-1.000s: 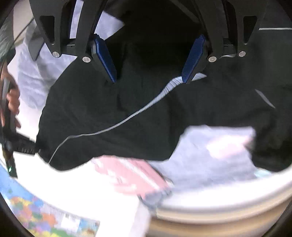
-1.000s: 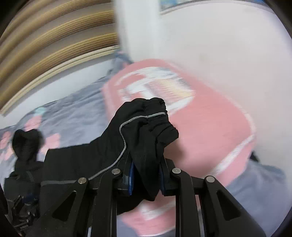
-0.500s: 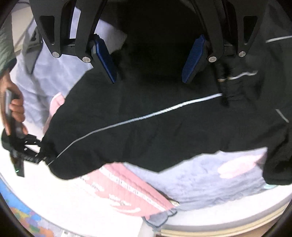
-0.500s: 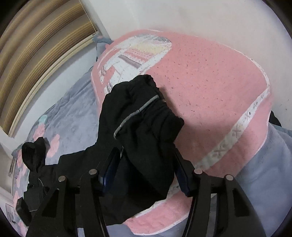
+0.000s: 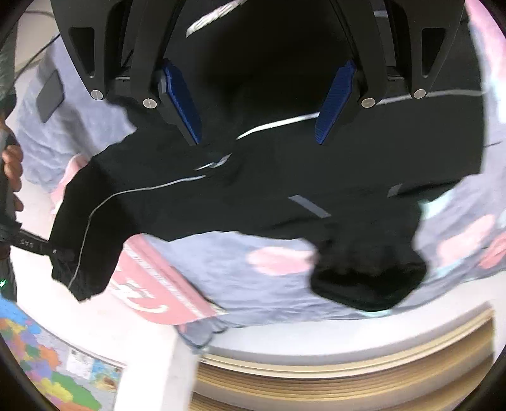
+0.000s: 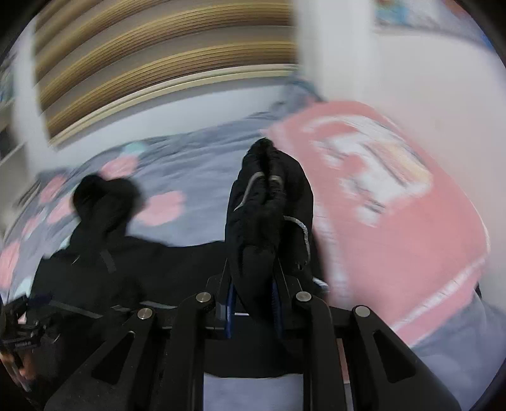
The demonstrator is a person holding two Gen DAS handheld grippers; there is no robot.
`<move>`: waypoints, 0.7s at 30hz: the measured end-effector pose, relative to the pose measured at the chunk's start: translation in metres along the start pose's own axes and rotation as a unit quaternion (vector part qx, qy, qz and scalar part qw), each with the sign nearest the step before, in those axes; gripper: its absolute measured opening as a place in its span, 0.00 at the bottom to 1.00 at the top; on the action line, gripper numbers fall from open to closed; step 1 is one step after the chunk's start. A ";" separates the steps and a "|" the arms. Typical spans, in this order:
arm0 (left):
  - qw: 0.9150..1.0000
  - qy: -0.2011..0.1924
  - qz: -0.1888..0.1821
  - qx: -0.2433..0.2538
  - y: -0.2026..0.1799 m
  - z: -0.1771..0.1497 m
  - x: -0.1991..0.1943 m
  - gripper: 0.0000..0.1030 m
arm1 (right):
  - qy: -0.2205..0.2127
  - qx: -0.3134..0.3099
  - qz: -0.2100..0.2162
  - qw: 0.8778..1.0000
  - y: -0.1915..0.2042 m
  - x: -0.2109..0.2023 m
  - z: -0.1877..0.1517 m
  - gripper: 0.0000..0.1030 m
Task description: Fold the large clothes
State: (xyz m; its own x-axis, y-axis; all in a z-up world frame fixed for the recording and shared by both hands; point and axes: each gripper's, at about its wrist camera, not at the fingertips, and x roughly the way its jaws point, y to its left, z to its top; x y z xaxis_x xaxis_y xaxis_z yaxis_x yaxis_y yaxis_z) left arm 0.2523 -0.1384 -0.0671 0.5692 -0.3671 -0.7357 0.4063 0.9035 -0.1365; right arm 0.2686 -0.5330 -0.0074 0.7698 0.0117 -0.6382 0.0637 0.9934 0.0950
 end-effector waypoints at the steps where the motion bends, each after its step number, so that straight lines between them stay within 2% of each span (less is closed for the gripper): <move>1: 1.000 -0.005 0.005 -0.007 0.011 -0.005 -0.012 0.73 | 0.001 -0.019 0.008 1.000 0.026 0.000 0.001 0.22; 7: 0.998 -0.032 0.032 -0.046 0.067 -0.034 -0.062 0.73 | 0.017 -0.097 0.065 0.993 0.165 0.006 -0.011 0.22; 11: 0.995 -0.046 0.050 -0.072 0.098 -0.058 -0.082 0.73 | 0.056 -0.127 0.099 0.985 0.244 0.037 -0.035 0.22; 14: 0.991 -0.063 0.077 -0.093 0.123 -0.079 -0.098 0.73 | 0.084 -0.132 0.108 0.982 0.278 0.068 -0.056 0.22; 16: 0.990 -0.057 0.073 -0.105 0.135 -0.087 -0.097 0.73 | 0.110 -0.133 0.106 0.979 0.296 0.096 -0.076 0.22; 21: 0.989 -0.037 0.073 -0.120 0.157 -0.105 -0.088 0.73 | 0.161 -0.118 0.099 0.975 0.304 0.147 -0.116 0.25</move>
State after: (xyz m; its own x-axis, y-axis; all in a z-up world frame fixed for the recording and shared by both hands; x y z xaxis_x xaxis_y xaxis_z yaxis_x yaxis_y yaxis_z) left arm 0.1910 0.0588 -0.0934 0.6633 -0.2368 -0.7099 0.1398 0.9711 -0.1933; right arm 0.3276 -0.2162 -0.1612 0.5102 0.2041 -0.8355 -0.2429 0.9661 0.0877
